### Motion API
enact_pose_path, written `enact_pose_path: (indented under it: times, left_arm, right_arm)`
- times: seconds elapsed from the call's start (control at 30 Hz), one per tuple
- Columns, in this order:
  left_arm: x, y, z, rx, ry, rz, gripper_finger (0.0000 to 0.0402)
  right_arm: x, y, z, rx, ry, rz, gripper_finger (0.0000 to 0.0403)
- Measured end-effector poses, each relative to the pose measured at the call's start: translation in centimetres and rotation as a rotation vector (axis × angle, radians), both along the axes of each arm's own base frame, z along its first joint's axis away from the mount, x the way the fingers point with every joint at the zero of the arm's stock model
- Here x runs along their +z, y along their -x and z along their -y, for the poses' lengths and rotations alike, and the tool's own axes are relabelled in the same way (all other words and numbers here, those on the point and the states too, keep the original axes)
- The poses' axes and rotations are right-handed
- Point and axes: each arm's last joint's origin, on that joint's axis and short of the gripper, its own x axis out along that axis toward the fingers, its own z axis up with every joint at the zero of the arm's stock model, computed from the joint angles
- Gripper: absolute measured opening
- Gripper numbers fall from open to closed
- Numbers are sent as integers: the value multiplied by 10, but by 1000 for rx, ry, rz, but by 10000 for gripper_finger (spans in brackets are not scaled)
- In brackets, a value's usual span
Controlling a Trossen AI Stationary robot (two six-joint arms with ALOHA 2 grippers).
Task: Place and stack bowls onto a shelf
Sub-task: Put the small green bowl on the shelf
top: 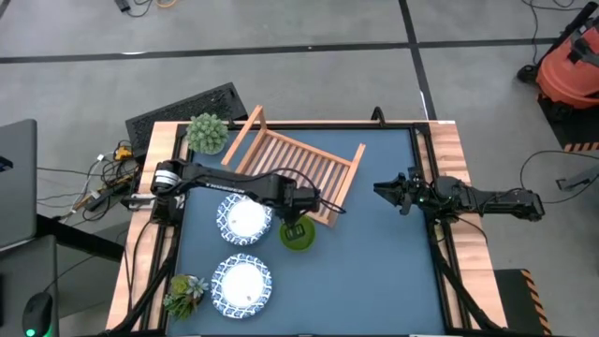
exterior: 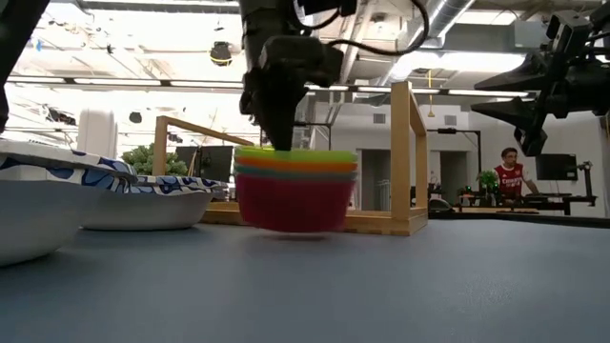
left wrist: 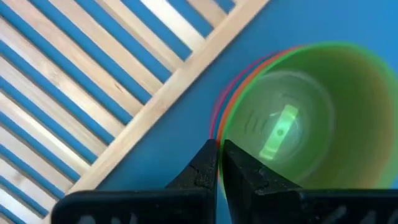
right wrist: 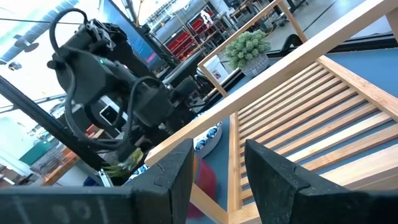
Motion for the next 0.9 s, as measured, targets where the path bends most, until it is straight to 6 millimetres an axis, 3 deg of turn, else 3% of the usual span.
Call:
enact_pose_path:
  times: [0.17,0.3,0.5,0.9]
  left_arm:
    - [9,-3,-3,-3,-22,30,0]
    - [6,-4,-11,34,69,28,0]
    - [27,-7,-13,53,68,91,0]
    - [31,-1,-15,94,147,63,0]
  right_arm:
    - [0,0,0,1,0,0,171]
    - [0,0,0,1,-6,2,171]
    - [0,0,0,1,-8,2,171]
    - [0,0,0,1,-10,2,171]
